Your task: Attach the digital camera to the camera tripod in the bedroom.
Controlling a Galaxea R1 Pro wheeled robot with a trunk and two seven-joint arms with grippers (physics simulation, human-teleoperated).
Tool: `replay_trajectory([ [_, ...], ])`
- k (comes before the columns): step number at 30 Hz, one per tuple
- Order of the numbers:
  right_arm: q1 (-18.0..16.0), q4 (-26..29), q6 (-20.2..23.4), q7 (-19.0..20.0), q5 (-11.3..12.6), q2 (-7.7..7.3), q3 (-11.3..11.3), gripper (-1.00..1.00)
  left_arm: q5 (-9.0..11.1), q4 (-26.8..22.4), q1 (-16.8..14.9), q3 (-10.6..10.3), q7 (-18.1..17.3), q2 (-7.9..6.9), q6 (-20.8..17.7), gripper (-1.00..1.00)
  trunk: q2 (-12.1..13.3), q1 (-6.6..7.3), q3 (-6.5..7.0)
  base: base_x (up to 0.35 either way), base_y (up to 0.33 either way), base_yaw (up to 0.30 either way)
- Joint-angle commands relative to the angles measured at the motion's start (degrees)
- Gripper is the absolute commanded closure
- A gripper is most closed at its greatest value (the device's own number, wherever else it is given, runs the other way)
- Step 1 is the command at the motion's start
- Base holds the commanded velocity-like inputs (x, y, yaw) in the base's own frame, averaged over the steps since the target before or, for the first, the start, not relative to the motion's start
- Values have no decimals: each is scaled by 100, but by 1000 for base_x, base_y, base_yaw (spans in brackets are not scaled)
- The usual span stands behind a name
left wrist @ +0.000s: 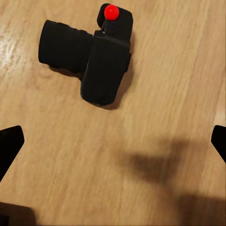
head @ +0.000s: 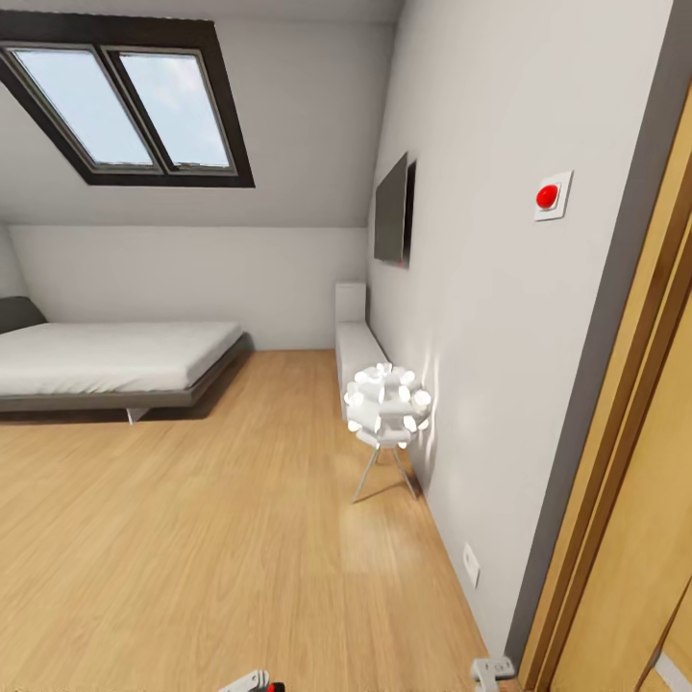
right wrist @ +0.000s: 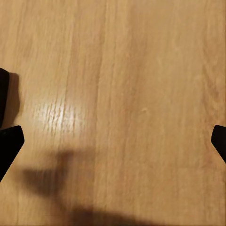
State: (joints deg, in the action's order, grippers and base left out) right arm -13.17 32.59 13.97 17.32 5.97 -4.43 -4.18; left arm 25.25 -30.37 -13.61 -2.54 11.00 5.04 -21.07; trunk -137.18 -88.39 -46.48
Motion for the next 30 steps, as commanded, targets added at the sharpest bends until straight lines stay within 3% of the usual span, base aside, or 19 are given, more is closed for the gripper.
replay_trajectory([
  [1,-2,10,35,-9,61,-9,-30,-100,59,-14,-1,-27,51,-3,-20,-100,-44,-21,-25,0,0,0],
  [15,-2,10,34,-11,37,-22,-15,-100,59,-29,-1,-27,51,-3,-20,-100,-606,-329,-276,0,0,0],
  [30,-2,10,35,-16,45,-18,-13,-100,59,-31,-1,-29,51,-3,-20,-100,-626,-367,-609,0,0,0],
])
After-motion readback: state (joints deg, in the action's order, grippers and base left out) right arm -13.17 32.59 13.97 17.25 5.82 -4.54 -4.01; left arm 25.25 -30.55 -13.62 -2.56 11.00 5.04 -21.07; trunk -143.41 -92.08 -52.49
